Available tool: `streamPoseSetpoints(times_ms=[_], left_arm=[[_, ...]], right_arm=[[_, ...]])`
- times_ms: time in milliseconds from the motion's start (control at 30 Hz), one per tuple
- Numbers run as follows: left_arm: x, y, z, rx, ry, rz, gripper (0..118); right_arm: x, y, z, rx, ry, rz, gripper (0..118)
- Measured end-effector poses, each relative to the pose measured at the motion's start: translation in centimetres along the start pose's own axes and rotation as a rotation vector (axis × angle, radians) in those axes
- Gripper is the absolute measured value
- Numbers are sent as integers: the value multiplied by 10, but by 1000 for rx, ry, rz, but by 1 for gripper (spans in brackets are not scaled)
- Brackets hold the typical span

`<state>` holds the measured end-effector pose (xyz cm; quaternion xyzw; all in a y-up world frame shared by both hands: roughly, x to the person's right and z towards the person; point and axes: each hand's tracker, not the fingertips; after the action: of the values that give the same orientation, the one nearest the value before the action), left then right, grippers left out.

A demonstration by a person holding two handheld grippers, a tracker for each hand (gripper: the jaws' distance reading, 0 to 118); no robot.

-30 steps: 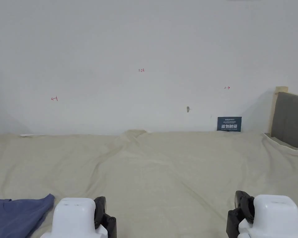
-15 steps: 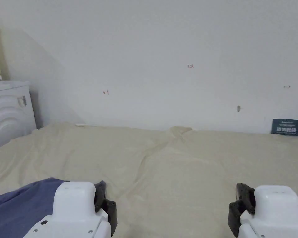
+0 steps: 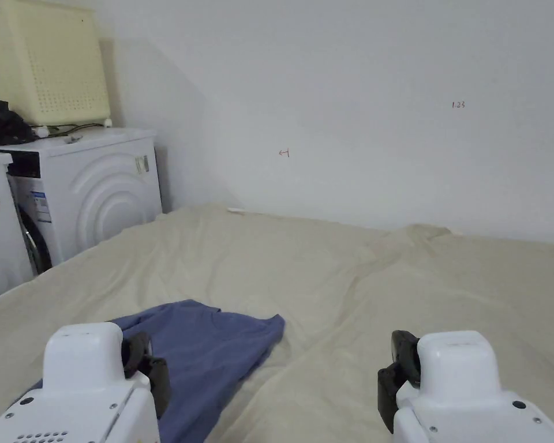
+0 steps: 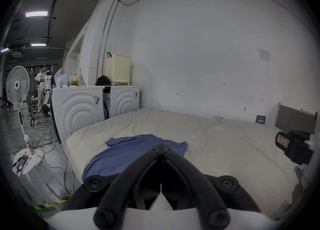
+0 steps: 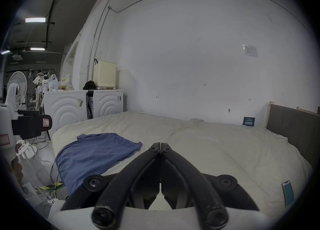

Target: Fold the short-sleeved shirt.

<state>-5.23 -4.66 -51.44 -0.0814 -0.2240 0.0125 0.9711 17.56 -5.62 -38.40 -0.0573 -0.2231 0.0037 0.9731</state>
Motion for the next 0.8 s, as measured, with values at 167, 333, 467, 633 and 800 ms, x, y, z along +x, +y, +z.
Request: streamPoseSetpoints(times_ms=[167,333,467,633,800], left_arm=[[-1,-7,-13,-17,24,-39,0],[-16,-19,-45,-86,22,-24,0],[-31,-37,-96,-192,15,-12,0],[-48,-77,-180,-389,33,-8,0],[-59,-104,-232,-518,50,41,100]], right_arm=[[0,-1,-14,-33,39,-53,0],[-10,-7,-31,-58,29,8,0],[-13,-17,-55,-112,37,15,0],[-16,-36,-89,-197,42,14,0],[-15,-45,-112,-244,40,38,0]])
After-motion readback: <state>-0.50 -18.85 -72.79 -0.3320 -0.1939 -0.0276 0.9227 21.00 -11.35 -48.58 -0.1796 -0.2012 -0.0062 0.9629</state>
